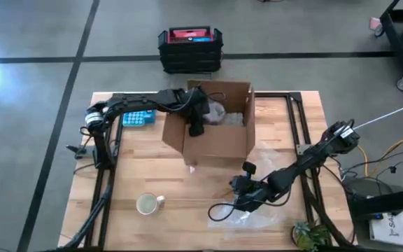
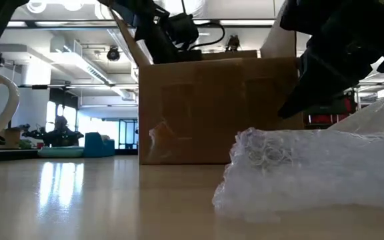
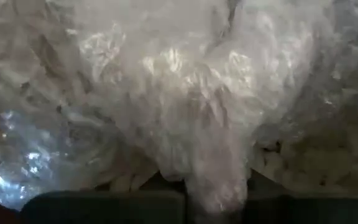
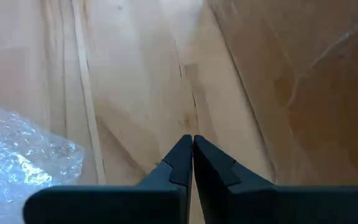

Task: Wrap mug
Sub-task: Put the wrapped purple mug into the cardboard box, then adjust the cardboard box

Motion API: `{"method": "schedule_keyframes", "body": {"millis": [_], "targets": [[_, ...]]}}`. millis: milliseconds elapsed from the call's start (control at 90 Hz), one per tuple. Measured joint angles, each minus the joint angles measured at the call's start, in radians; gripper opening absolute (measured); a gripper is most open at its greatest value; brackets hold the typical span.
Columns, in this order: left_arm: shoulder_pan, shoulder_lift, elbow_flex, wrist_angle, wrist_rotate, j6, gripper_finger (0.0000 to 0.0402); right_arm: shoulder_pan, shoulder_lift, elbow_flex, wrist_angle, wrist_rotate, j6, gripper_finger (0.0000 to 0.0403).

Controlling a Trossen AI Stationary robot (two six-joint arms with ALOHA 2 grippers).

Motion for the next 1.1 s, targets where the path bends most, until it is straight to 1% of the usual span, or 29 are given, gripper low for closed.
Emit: {"method": "schedule_keyframes", "body": {"millis": [222, 378, 511, 678, 733, 811, 900, 978, 1100], "targets": [[0.001, 0.009, 0.009, 0.033, 0.031, 0.012, 0.0084, 0.0, 0.0, -0.001, 0.004, 0.0, 0.0, 0.0], [0.001, 0.01, 0.046, 0.017, 0.03, 0.034, 0.0147, 0.0, 0.0, -0.001, 0.005, 0.0, 0.0, 0.0], [0.0, 0.006, 0.156, -0.062, 0.028, 0.052, 0.0205, 0.0, 0.0, -0.001, 0.005, 0.0, -0.001, 0.0], [-0.001, -0.003, 0.379, -0.202, 0.009, 0.053, 0.0255, 0.0, -0.001, 0.006, 0.002, 0.0, -0.04, 0.0], [-0.003, -0.004, 0.462, -0.249, 0.014, 0.051, 0.0266, -0.004, -0.004, 0.017, 0.003, 0.002, -0.077, 0.0], [-0.01, -0.004, 0.57, -0.319, 0.045, 0.031, 0.0278, -0.013, -0.008, 0.032, 0.005, 0.007, -0.117, 0.0], [-0.031, -0.006, 0.665, -0.405, 0.079, 0.01, 0.0286, -0.035, -0.011, 0.044, 0.001, 0.008, -0.14, 0.0], [-0.053, -0.007, 0.709, -0.479, 0.073, -0.006, 0.0287, -0.058, -0.011, 0.053, -0.001, 0.007, -0.163, 0.0], [-0.093, -0.006, 0.715, -0.578, 0.058, -0.049, 0.0278, -0.087, -0.015, 0.076, -0.037, 0.008, -0.209, 0.0]]}}
